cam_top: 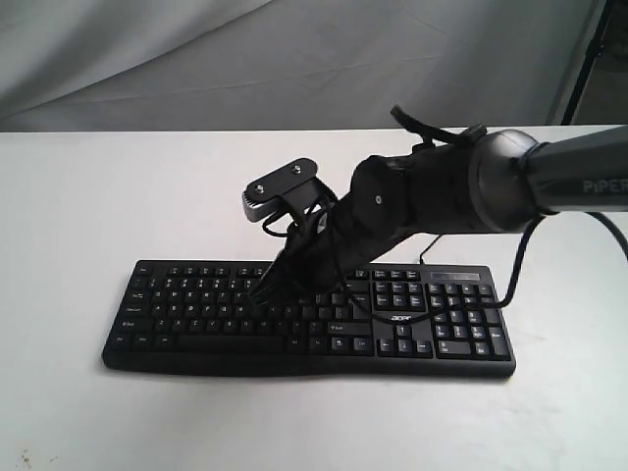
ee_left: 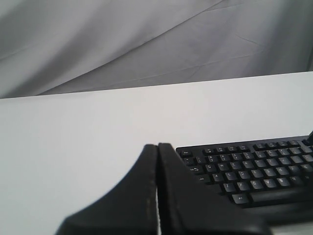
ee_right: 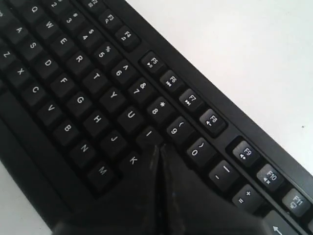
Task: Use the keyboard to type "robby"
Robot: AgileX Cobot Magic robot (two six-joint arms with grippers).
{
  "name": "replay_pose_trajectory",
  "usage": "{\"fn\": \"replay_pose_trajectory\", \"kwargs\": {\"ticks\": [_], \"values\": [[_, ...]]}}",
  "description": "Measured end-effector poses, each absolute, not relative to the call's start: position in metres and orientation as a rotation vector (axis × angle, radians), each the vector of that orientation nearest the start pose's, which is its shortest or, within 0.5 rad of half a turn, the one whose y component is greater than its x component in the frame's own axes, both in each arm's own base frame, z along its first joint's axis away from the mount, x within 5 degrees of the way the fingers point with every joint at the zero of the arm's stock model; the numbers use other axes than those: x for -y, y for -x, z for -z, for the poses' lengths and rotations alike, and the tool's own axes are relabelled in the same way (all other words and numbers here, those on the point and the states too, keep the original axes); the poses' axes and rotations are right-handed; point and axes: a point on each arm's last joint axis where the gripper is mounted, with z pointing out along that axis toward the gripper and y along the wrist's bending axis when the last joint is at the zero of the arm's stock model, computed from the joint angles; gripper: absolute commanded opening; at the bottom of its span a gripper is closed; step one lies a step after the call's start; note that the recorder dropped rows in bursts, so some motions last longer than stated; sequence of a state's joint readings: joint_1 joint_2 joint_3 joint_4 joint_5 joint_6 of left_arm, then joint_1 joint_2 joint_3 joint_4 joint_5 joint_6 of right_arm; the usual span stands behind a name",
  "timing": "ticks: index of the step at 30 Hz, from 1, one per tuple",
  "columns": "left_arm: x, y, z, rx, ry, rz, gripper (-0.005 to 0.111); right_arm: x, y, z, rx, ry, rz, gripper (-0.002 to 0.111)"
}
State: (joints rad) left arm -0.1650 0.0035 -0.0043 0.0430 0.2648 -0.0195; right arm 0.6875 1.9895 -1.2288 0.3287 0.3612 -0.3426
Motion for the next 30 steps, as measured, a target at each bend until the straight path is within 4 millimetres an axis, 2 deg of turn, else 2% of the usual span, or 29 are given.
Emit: {"fn": "replay_pose_trajectory", "kwargs": {"ticks": [8, 30], "values": [[0.008, -0.055, -0.19, -1.741, -0.155, 0.095, 0.0, -0.269, -0.313, -0.129, -2.448, 0.941, -0.369, 0.0], [0.008, -0.055, -0.19, -1.741, -0.155, 0.095, 0.0, -0.269, -0.316, -0.118, -2.455, 0.923, -0.364, 0.0]]}}
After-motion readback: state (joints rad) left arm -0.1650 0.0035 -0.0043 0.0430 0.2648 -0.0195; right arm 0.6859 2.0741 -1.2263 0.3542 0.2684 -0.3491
